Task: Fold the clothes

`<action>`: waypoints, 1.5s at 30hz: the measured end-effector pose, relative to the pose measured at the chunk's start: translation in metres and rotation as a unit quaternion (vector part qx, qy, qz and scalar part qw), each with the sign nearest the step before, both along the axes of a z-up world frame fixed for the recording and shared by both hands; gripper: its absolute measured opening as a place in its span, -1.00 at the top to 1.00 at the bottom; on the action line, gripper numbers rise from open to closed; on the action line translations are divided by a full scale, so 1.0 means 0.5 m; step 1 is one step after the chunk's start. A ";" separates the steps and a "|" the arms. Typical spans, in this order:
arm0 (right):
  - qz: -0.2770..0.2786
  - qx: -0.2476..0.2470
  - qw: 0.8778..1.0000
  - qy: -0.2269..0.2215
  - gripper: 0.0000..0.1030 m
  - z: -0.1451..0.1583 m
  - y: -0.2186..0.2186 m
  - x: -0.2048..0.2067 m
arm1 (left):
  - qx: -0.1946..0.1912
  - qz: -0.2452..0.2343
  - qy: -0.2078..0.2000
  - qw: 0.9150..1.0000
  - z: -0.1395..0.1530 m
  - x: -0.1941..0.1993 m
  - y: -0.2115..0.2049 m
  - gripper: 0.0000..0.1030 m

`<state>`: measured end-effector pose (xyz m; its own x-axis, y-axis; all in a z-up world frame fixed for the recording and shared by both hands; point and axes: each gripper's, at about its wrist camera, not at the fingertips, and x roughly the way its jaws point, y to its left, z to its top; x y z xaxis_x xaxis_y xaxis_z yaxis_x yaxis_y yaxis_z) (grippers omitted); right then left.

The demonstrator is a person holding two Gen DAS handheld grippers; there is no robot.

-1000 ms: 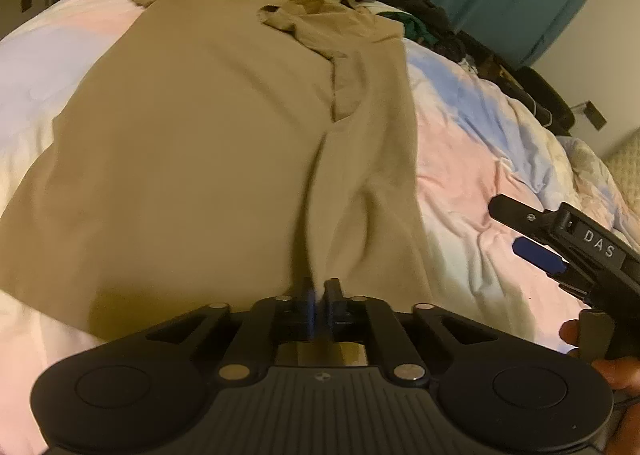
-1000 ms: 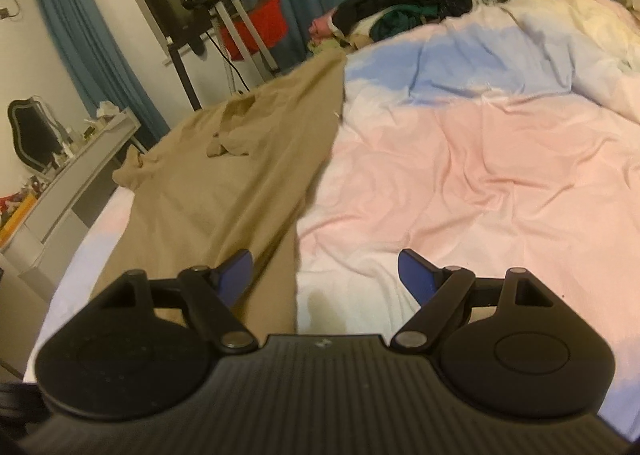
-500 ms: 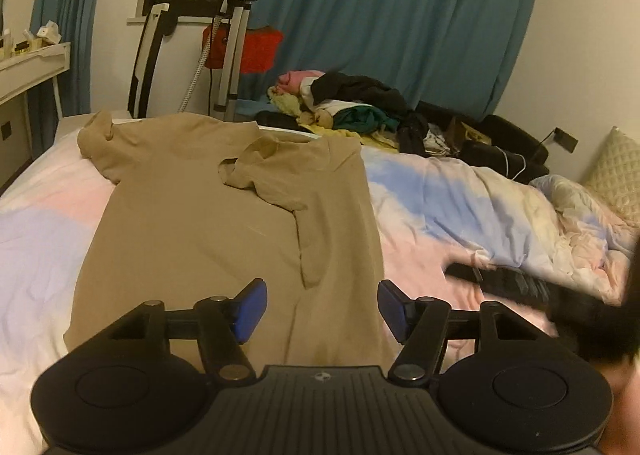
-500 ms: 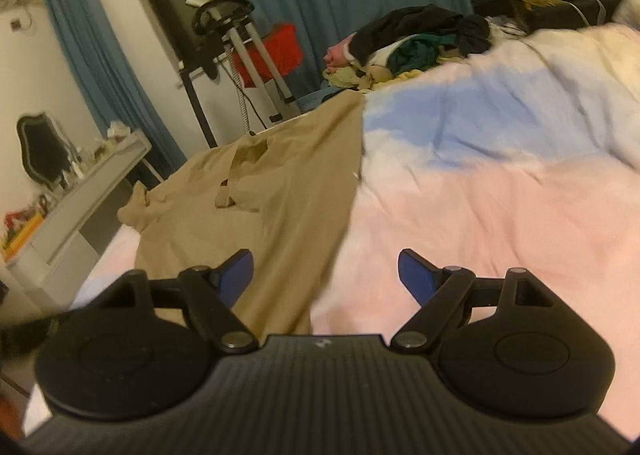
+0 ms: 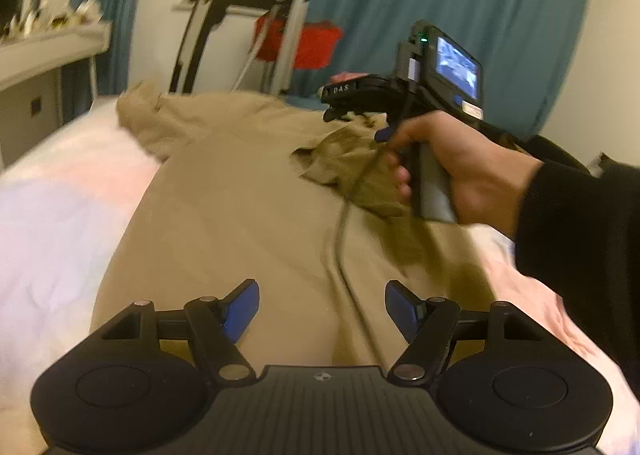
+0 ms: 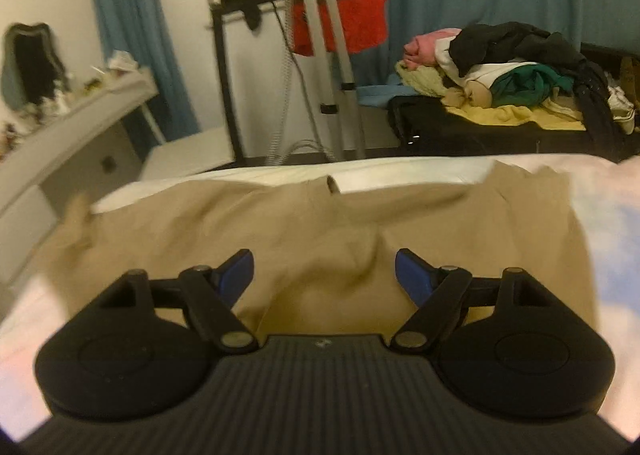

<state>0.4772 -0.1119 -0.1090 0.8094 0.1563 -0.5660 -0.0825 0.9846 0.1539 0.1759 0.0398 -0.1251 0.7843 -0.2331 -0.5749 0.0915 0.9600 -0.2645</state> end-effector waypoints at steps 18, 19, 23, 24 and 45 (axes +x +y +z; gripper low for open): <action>0.051 -0.071 0.994 -0.067 0.81 0.072 0.077 0.008 | -0.063 0.084 0.033 0.994 -0.007 0.007 0.083 -0.39; 0.050 -0.070 0.994 -0.067 0.79 0.075 0.073 -0.002 | -0.058 0.086 0.030 0.994 -0.005 0.002 0.084 -0.39; 0.046 -0.067 0.994 -0.069 0.13 0.087 0.057 -0.039 | -0.051 0.080 0.031 0.995 -0.003 -0.002 0.082 -0.39; 0.045 -0.066 0.994 -0.069 -0.08 0.090 0.053 -0.049 | -0.051 0.078 0.033 0.995 -0.003 0.001 0.082 -0.39; -0.063 0.117 0.990 0.045 -0.40 0.015 -0.228 -0.728 | -0.044 -0.094 0.068 0.992 0.050 -0.174 -0.033 -0.41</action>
<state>0.1134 -0.2260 -0.1014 0.7793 0.1920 -0.5965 0.0633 0.9229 0.3797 0.0889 0.0236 -0.0999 0.6393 -0.4217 -0.6430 0.2241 0.9021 -0.3688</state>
